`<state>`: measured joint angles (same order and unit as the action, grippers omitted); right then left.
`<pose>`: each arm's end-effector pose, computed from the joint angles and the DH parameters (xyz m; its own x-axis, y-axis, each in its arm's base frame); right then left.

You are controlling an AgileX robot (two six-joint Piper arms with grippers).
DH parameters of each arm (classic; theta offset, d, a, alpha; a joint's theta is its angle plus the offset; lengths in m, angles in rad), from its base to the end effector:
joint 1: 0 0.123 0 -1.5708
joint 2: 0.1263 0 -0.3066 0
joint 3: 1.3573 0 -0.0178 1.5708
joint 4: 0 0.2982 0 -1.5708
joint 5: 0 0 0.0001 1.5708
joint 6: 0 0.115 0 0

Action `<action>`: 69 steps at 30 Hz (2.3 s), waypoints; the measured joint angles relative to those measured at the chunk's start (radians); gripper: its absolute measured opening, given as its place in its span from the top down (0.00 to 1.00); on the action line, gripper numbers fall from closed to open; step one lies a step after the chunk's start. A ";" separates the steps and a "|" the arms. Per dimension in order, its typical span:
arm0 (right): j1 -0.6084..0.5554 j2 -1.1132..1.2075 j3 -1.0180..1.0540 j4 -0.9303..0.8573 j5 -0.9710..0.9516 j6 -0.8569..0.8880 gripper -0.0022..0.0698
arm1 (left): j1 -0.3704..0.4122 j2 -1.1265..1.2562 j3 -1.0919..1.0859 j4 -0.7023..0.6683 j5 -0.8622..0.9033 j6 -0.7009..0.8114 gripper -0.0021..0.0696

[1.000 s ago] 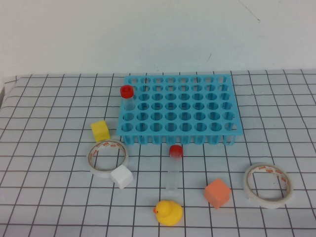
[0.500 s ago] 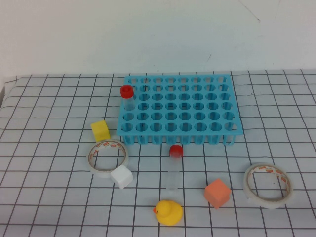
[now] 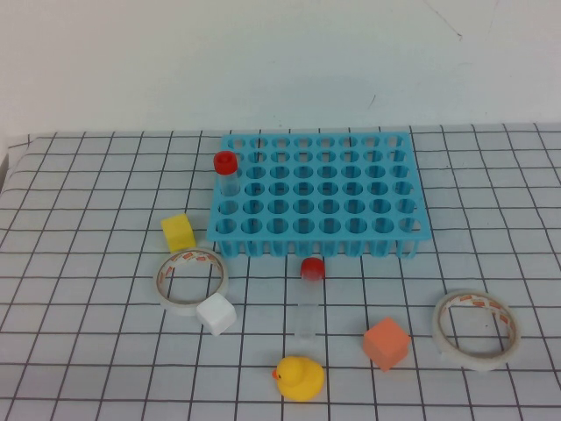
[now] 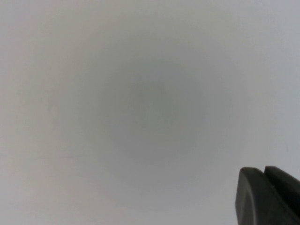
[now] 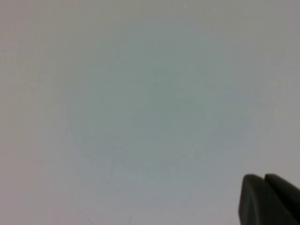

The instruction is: Place the test tubes

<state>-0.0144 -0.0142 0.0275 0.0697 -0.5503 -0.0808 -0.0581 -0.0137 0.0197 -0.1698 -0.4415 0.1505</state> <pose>0.0847 -0.0054 0.2640 0.5824 -0.0297 -0.8123 0.0564 0.9984 0.0039 0.0912 0.0030 0.2560 0.4936 -0.0320 -0.8691 -0.0031 0.9993 -0.0386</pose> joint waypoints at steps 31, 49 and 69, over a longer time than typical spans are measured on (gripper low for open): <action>0.000 0.512 -0.668 0.127 1.112 -0.205 0.97 | 0.000 0.502 -0.676 0.065 0.884 0.128 0.97; 0.002 1.169 -0.688 0.334 1.230 -0.232 0.97 | 0.000 0.608 -0.509 -0.181 1.060 0.106 0.97; 0.715 1.869 -1.523 -0.034 1.395 0.192 0.91 | 0.000 0.608 -0.501 -0.148 1.033 0.111 0.97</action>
<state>0.7003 1.8552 -1.4953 0.0362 0.8448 0.1113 -0.0581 0.5947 -0.4818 -0.3173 0.5915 0.2611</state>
